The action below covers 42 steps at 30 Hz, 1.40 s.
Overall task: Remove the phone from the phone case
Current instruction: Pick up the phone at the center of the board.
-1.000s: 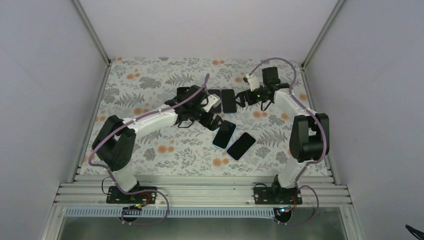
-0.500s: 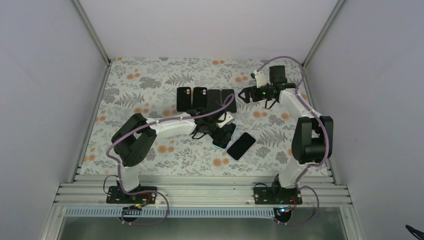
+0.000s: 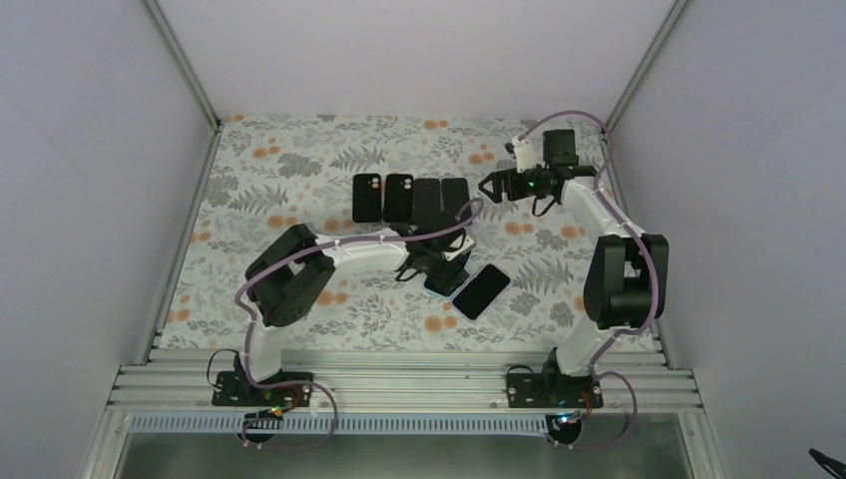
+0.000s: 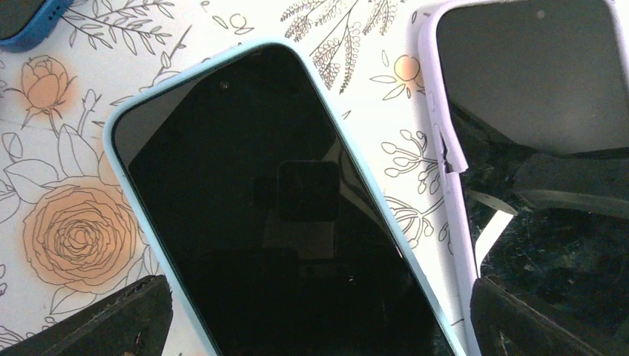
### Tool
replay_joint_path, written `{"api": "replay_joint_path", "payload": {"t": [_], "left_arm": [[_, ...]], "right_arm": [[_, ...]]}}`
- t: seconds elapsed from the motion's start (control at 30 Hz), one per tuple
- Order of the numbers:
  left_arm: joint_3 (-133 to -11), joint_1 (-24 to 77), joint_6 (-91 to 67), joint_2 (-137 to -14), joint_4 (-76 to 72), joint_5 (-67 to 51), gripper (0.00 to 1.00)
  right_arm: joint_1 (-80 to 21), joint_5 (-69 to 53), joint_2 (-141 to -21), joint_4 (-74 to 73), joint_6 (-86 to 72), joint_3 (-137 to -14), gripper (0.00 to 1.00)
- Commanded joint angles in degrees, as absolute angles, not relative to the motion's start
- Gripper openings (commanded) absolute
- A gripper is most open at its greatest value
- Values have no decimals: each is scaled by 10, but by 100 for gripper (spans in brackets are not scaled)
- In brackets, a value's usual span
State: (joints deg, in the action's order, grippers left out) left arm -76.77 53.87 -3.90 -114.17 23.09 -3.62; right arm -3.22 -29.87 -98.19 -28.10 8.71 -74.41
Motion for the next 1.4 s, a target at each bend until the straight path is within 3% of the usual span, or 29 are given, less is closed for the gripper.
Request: {"api": "replay_joint_path", "payload": {"t": [0.0,0.33,0.67,1.0,1.37], "left_arm": [[-790,550,-49,-1160,245,7,100],[-796,550,-48,-1178,282,54,100],[-758,530,-52,-1155,292,0,96],[-762,530,-53,-1161,296,11,74],[-737,515,-61,-1088,239,75,49]], "right_arm": [[-25,-318,-967,-271,82,-745,99],[-19,-323,-966,-272,81,-746,99],[-18,-328,-965,-271,75,-747,99],[-1,-343,-934,-262,61,-752,99],[20,-412,-904,-237,11,-752,99]]}}
